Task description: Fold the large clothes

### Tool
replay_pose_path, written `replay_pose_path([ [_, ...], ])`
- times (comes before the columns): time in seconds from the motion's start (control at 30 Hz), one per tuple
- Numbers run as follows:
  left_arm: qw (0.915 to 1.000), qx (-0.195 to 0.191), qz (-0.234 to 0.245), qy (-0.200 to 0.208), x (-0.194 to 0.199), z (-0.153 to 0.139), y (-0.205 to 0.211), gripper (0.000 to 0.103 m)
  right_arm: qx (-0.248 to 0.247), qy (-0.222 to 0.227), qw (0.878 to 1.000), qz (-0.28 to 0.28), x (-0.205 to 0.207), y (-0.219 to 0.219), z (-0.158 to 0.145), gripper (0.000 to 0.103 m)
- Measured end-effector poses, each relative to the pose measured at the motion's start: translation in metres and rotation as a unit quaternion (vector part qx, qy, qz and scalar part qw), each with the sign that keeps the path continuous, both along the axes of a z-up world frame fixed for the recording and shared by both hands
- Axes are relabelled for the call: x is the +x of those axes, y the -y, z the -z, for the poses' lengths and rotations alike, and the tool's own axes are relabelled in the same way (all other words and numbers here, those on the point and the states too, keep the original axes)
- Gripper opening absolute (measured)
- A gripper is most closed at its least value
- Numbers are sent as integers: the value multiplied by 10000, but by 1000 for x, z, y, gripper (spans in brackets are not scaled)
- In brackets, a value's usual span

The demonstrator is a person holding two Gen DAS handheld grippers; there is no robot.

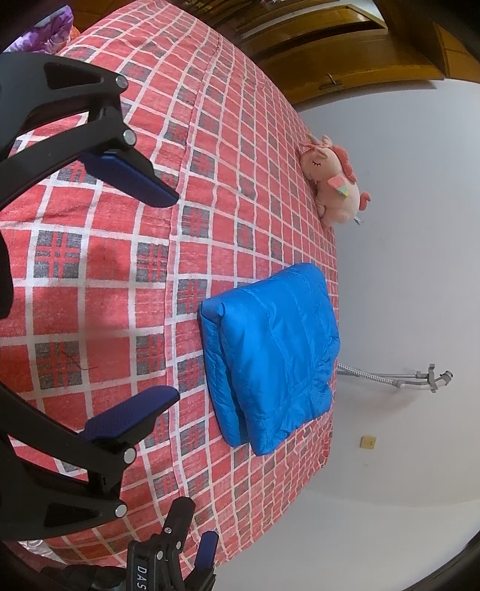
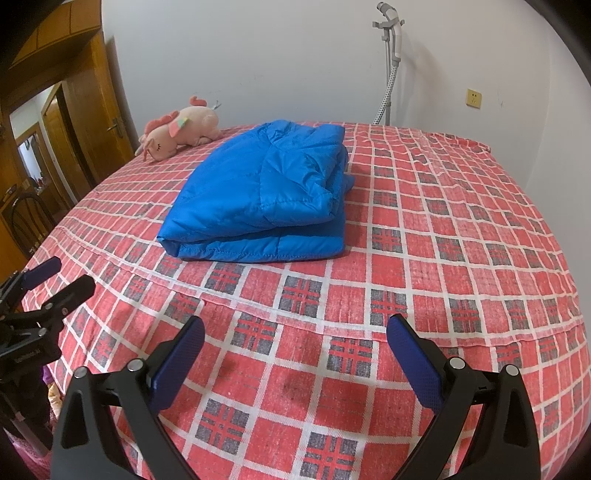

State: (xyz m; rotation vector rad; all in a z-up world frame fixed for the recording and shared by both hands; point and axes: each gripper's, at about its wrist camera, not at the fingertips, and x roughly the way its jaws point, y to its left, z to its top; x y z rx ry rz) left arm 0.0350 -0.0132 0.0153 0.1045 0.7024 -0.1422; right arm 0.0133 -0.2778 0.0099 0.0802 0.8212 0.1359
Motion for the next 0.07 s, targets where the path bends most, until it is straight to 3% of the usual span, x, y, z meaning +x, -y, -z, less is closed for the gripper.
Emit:
replay_pose_path([
  [0.07, 10000, -4, 1, 5, 0, 0, 0, 96, -5, 4, 10000, -6, 0, 0, 0, 99],
])
